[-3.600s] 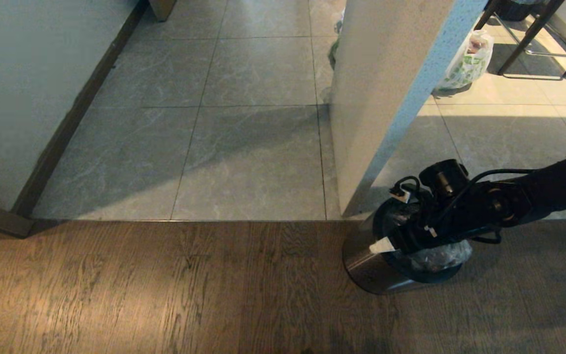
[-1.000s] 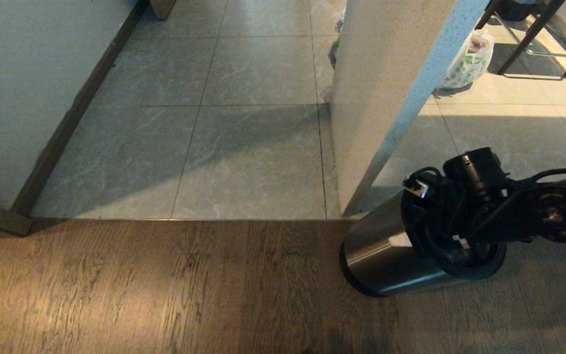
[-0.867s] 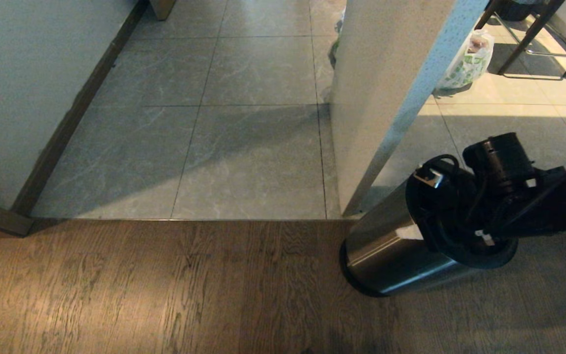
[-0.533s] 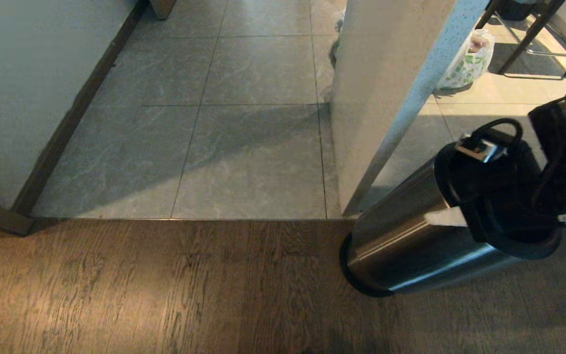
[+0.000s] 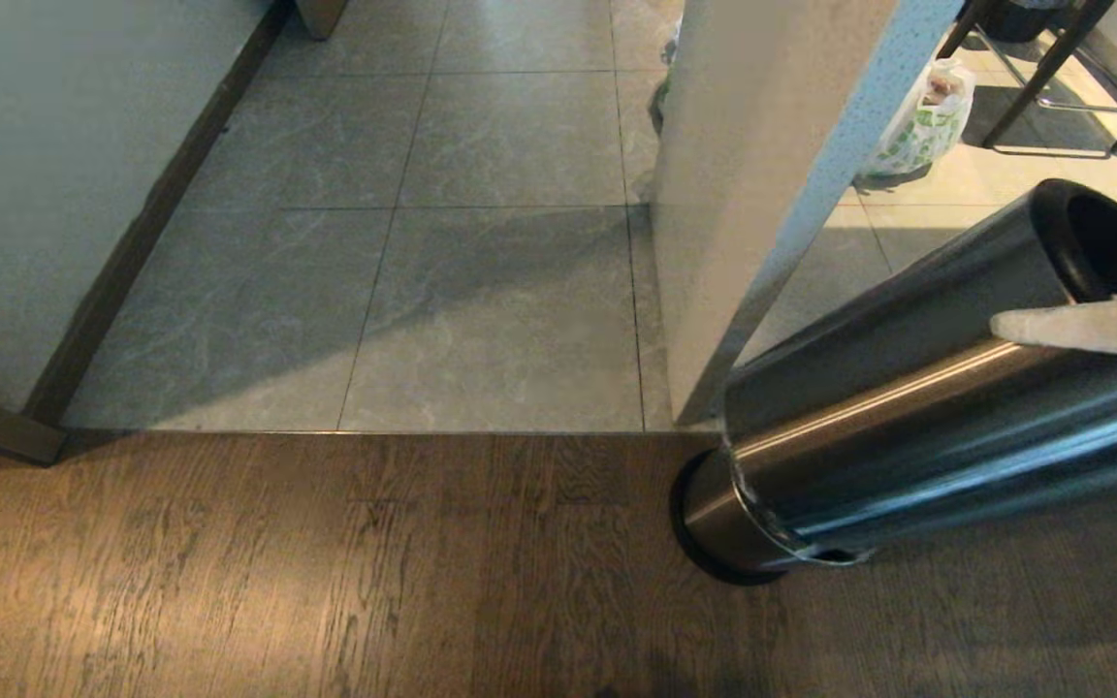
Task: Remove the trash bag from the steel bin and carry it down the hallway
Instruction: Place the outer trash can on the ground
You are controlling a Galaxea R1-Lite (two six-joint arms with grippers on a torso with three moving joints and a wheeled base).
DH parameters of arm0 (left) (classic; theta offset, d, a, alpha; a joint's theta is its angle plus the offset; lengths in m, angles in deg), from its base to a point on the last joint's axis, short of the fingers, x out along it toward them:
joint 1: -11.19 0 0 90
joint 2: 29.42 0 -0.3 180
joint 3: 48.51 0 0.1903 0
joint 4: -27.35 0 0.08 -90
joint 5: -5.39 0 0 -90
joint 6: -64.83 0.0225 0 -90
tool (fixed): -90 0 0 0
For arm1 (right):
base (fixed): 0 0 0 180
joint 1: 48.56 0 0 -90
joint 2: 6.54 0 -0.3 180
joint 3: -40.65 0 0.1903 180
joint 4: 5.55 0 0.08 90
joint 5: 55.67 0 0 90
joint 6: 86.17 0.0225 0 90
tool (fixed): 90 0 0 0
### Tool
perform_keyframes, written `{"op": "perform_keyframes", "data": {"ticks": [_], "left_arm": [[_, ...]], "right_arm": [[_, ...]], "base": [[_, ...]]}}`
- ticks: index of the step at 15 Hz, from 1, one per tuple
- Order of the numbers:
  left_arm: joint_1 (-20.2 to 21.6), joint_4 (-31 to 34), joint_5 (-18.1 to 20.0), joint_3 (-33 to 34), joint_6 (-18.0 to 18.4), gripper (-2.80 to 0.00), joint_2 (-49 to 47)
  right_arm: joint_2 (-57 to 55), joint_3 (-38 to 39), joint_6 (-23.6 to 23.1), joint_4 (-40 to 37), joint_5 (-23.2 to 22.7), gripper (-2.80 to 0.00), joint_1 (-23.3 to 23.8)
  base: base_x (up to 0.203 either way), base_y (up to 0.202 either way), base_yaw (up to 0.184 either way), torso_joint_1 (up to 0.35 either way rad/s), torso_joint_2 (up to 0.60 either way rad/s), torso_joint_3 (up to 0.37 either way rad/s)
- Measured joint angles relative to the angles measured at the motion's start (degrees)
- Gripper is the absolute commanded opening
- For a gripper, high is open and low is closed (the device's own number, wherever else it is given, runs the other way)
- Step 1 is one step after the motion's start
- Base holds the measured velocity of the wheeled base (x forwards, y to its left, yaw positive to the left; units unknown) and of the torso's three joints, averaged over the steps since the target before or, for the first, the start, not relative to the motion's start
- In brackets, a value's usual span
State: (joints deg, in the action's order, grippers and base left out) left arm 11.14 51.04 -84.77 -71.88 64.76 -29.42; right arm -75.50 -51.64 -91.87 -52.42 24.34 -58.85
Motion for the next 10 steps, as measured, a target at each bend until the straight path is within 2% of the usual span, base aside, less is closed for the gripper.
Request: {"op": "perform_keyframes", "data": {"ticks": [3,7,10], "left_arm": [[0.05,0.02,-0.01,0.00,-0.01,-2.80,0.00],[0.05,0.02,0.02,0.00,-0.03,-2.80,0.00],[0.05,0.02,0.01,0.00,-0.03,-2.80,0.00]], "right_arm": [[1.72,-0.23,2.58,-0.17,0.55,-2.80,8.55],[0.83,0.25,3.40,0.04,0.49,-2.80,20.58],[-3.30,2.48,3.47,3.14,0.40,-2.80,30.60]], "base": [[0.000,0.000,0.000,0.000,0.00,0.000],[0.000,0.000,0.000,0.000,0.00,0.000],[0.000,0.000,0.000,0.000,0.00,0.000]]}}
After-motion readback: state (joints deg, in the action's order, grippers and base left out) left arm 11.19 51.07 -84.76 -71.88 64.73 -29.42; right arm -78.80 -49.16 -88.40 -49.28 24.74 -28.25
